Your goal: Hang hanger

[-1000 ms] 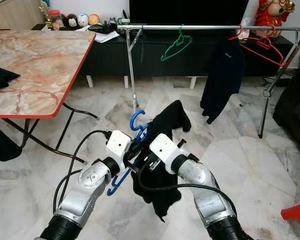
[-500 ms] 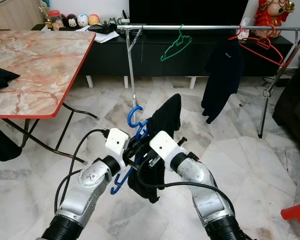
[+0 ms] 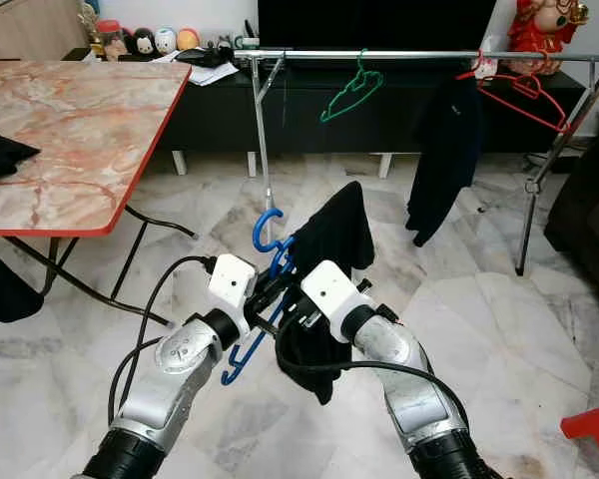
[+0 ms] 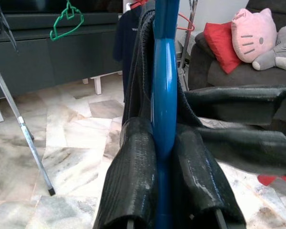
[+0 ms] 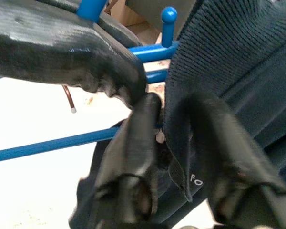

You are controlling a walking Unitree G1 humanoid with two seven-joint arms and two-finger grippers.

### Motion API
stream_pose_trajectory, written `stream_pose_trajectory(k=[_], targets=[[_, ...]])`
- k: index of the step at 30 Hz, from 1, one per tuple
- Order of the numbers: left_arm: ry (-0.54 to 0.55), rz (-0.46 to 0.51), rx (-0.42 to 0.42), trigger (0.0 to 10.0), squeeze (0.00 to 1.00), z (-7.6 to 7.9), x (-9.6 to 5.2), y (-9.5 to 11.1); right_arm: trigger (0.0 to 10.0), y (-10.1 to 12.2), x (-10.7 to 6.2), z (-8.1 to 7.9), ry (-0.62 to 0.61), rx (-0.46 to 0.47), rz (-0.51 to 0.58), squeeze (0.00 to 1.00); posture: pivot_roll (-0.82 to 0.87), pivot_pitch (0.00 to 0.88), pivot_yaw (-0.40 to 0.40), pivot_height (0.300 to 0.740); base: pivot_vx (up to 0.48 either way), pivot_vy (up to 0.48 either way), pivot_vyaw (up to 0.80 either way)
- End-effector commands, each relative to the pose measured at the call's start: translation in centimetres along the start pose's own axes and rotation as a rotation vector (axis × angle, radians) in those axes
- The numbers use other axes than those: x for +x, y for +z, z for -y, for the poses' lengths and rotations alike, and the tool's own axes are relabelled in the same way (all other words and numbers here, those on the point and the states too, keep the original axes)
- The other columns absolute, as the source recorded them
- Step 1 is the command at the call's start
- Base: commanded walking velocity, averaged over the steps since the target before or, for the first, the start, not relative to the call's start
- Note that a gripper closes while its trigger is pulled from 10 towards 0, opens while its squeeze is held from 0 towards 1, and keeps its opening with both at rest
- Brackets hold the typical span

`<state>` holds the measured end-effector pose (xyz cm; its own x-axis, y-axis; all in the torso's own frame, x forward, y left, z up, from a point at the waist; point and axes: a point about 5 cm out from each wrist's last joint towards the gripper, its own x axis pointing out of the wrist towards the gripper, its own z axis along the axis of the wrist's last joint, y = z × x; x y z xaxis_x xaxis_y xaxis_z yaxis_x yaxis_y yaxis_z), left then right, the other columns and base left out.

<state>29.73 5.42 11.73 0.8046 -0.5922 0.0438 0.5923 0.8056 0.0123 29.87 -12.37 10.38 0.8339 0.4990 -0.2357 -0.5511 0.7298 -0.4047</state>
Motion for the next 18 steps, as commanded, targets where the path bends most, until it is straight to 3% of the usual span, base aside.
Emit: stream_pose_trajectory(k=[1, 11, 14, 15, 16, 17, 18], targets=[[0.003, 0.121, 0.022, 10.0, 0.0, -0.1, 0.5, 2.4, 10.0, -0.3, -0.3, -0.5, 0.021, 0.013, -0.017, 1.0, -0.02, 0.0, -0.019, 0.74, 0.0, 0.0, 0.0], [0.016, 0.11, 0.027, 10.0, 0.0, -0.6, 0.3, 2.1, 10.0, -0.9, -2.1, -0.8, 0.008, 0.044, -0.04, 1.0, -0.03, 0.0, -0.014, 0.74, 0.0, 0.0, 0.0], [0.012, 0.095, 0.037, 10.0, 0.0, -0.8, 0.2, 1.9, 10.0, -0.6, -2.4, -0.3, -0.019, 0.047, -0.018, 1.0, -0.03, 0.0, -0.01, 0.74, 0.0, 0.0, 0.0], [-0.012, 0.072, 0.052, 10.0, 0.0, -0.9, -0.1, 1.5, 10.0, -0.2, -2.7, 0.5, -0.048, 0.041, 0.005, 1.0, -0.03, 0.0, -0.01, 0.74, 0.0, 0.0, 0.0], [-0.028, 0.059, 0.06, 10.0, 0.0, -1.0, -0.3, 1.4, 10.0, 0.0, -2.8, 0.9, -0.062, 0.038, 0.016, 0.86, -0.03, 0.0, -0.01, 0.74, 0.0, 0.0, 0.0], [-0.038, 0.052, 0.068, 10.0, 0.0, -1.0, -0.4, 1.3, 10.0, 0.1, -2.8, 1.2, -0.074, 0.032, 0.021, 0.33, -0.03, 0.0, -0.01, 0.74, 0.0, 0.0, 0.0], [-0.059, 0.036, 0.08, 10.0, 0.0, -1.1, -0.7, 1.0, 10.0, 0.4, -3.0, 2.0, -0.105, 0.024, 0.031, 0.0, -0.03, 0.0, -0.01, 0.74, 0.0, 0.0, 0.0]])
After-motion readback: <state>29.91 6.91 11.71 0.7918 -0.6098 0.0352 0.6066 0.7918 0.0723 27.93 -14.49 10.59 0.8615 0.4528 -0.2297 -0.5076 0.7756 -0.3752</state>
